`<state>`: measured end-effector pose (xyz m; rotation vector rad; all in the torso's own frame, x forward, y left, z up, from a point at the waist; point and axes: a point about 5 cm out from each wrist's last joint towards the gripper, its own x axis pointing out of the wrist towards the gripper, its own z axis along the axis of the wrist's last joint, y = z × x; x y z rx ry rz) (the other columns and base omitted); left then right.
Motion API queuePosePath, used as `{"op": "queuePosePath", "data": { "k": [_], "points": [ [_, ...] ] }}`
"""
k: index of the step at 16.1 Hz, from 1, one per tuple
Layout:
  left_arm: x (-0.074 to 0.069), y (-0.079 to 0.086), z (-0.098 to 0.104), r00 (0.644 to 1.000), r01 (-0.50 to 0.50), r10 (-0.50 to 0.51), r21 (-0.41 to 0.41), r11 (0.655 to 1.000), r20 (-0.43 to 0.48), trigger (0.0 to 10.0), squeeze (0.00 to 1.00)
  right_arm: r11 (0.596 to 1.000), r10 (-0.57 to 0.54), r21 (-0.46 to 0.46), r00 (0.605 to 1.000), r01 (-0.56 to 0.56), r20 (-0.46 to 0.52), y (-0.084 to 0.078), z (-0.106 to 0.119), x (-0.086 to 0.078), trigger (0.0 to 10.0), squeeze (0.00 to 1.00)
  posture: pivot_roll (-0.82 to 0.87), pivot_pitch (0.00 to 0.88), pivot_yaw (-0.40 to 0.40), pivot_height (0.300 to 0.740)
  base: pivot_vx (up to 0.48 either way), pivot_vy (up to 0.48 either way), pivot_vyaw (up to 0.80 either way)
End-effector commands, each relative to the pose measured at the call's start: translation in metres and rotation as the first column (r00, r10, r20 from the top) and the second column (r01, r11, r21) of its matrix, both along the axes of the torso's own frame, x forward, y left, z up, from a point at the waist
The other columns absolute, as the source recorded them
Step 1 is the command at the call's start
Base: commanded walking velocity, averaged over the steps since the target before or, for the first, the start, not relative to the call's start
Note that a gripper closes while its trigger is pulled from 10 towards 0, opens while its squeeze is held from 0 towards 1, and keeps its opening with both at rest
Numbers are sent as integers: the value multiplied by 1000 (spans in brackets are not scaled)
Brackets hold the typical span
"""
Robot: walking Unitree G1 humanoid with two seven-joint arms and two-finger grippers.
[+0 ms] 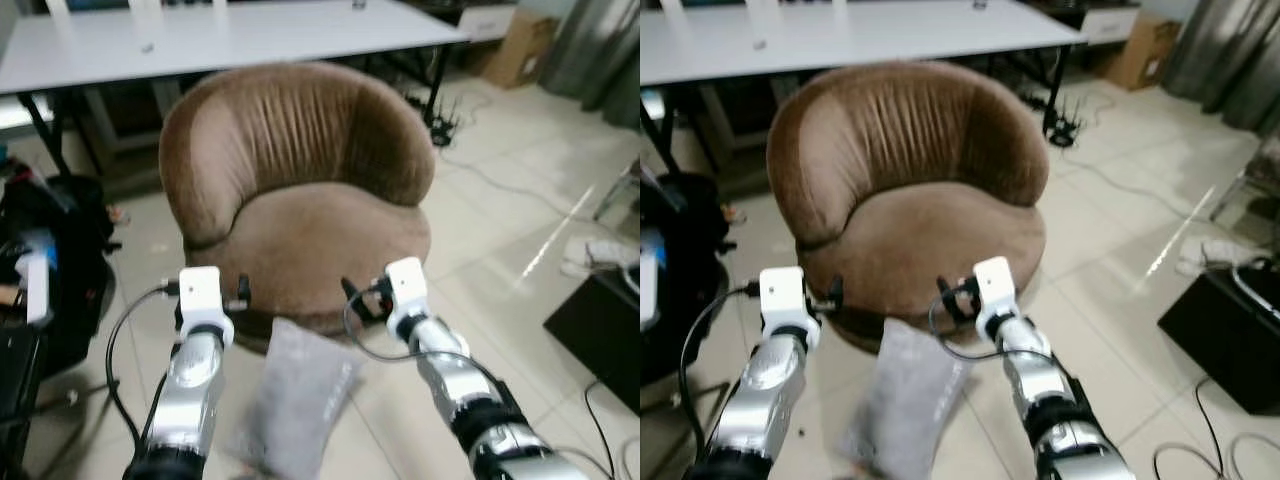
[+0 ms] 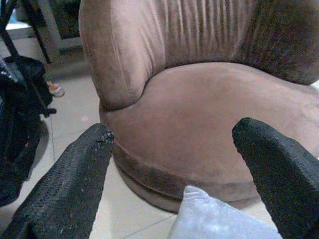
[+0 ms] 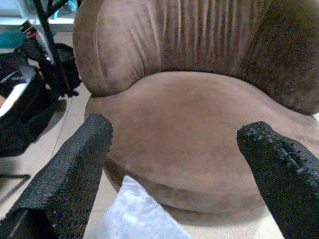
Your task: Move the pillow to the sofa from floor
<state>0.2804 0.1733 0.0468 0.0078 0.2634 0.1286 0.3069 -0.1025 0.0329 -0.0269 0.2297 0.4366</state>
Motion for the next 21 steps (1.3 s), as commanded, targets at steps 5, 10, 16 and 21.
{"op": "queuePosePath", "data": {
  "k": [5, 10, 16, 21],
  "points": [
    [3, 0, 3, 1000, 8, -8, 8, 1000, 8, 10000, 0, 1000, 7, -3, 1000, -7, 16, -4, 3, 2, 10000, 0, 21, 0, -26, 740, 256, 283, 0],
    [1, -3, 1, 999, 34, -34, 32, 999, -5, 10000, 0, 1000, 20, -1, 1000, -20, 13, -3, 2, 0, 10000, 0, 20, 0, -27, 740, 0, 0, 0],
    [-5, 16, 3, 997, -74, 73, 7, 997, 34, 10000, 0, 1000, 16, 15, 1000, -16, 10, -2, 5, 4, 10000, 0, 77, 0, -62, 740, 0, 0, 0],
    [-27, 28, -3, 985, -167, 167, 15, 986, 31, 10000, 0, 997, 74, 0, 997, -74, 26, 11, 22, 22, 10000, 0, 169, 0, -136, 740, 0, 0, 0]
  ]
}}
